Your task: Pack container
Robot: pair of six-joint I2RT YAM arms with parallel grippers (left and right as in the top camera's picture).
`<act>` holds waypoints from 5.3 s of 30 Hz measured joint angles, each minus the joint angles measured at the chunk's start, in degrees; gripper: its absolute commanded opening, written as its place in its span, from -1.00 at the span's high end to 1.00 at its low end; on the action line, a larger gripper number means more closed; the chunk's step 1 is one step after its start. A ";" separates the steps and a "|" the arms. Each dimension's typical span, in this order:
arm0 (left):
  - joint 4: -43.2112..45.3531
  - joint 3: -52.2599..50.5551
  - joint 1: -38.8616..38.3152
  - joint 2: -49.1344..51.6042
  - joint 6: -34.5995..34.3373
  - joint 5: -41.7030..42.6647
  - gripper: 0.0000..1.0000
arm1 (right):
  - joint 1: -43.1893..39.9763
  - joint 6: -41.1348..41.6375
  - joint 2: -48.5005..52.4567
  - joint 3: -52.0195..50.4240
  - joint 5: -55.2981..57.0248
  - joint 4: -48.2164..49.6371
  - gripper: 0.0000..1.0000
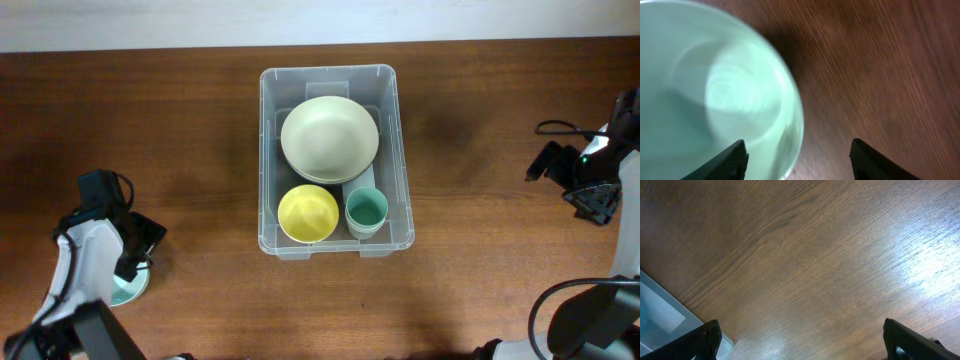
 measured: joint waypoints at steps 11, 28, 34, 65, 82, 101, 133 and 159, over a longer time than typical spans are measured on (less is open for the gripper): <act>4.57 0.02 0.33 8.55 1.07 -2.73 0.99 | 0.00 0.00 0.00 0.00 0.00 0.02 -0.98; -9.77 27.39 -21.16 -6.29 4.59 4.59 0.99 | 0.00 0.00 0.00 0.00 0.00 0.04 -0.98; -9.49 33.03 -39.93 -8.11 4.81 4.31 0.99 | 0.00 0.00 0.00 0.00 0.00 0.07 -0.98; -8.92 33.00 -58.51 14.69 7.13 3.98 0.03 | 0.00 0.00 0.00 0.00 0.02 0.04 -0.98; -17.49 42.01 -30.73 0.63 8.96 -3.91 0.36 | 10.38 -1.51 0.00 0.00 0.04 3.39 0.93; -17.77 41.20 -26.51 23.54 11.08 8.17 0.67 | 35.52 -3.15 11.26 -0.04 -1.38 18.99 0.92; -23.47 41.18 -26.84 24.90 17.05 24.17 0.67 | 35.19 -15.26 12.04 -0.04 -14.93 22.10 0.92; -9.68 47.63 -19.87 25.11 17.46 0.48 -0.99 | 21.03 -10.64 12.15 5.62 -2.71 28.46 -0.98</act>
